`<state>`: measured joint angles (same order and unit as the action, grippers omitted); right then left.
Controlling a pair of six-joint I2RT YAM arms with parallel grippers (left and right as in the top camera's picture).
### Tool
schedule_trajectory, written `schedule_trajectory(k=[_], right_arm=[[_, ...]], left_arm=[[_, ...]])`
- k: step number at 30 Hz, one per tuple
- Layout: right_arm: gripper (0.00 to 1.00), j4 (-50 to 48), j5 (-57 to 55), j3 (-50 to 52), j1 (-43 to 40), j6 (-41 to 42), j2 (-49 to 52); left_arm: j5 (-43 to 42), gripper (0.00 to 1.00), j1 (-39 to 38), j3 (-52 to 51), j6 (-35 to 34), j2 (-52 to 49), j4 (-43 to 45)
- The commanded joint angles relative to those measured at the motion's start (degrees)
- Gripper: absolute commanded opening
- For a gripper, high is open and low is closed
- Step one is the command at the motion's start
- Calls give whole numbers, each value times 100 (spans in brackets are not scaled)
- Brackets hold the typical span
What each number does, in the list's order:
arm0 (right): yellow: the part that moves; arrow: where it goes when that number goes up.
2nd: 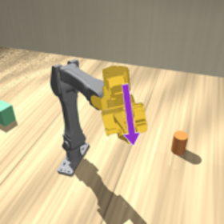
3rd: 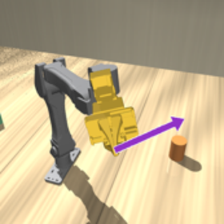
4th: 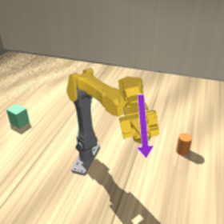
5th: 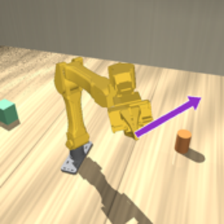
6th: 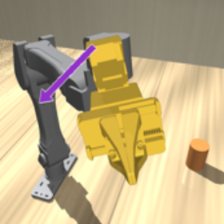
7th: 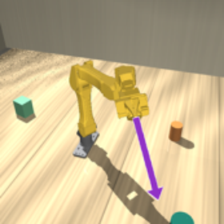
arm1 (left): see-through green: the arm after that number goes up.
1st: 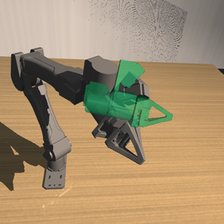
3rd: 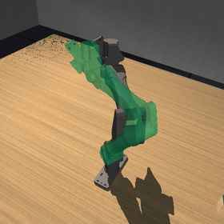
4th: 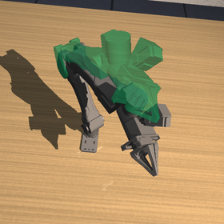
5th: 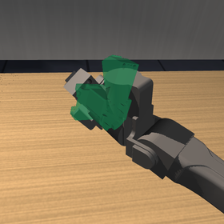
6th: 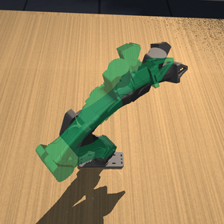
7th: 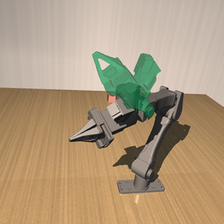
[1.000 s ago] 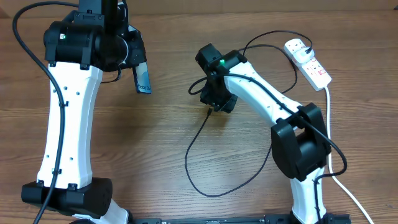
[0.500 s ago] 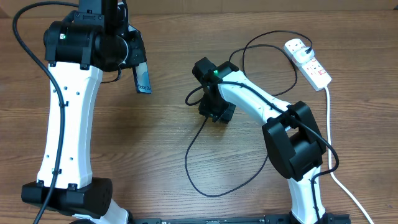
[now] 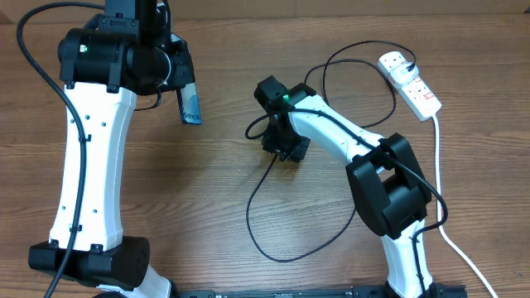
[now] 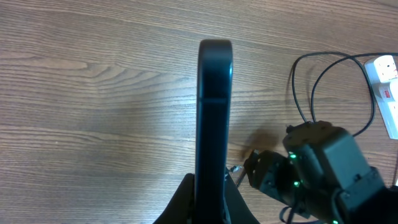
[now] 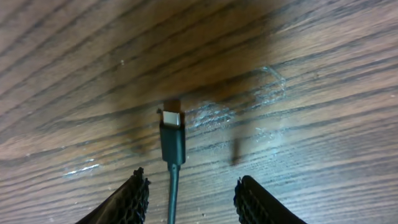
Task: Plug charger to phone and switch on socket
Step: 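Close the right gripper on the USB-C plug and lift it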
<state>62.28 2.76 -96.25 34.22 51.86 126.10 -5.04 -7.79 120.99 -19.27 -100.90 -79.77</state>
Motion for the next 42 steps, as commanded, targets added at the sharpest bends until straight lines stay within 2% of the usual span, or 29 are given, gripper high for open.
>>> schedule_trajectory(k=[1,7,28,34,42], right_arm=[[42,-42,28,31,87,68,197],[30,-72,28,39,87,68,199],[23,-315,-72,214,81,63,199],[15,-334,-125,214,81,63,199],[15,-354,-142,219,83,46,199]], left_arm=[[57,4,-22,13,87,17,26],[55,4,-22,13,87,4,26],[55,4,-22,13,87,4,28],[55,4,-22,13,87,2,26],[52,4,-22,13,87,4,26]])
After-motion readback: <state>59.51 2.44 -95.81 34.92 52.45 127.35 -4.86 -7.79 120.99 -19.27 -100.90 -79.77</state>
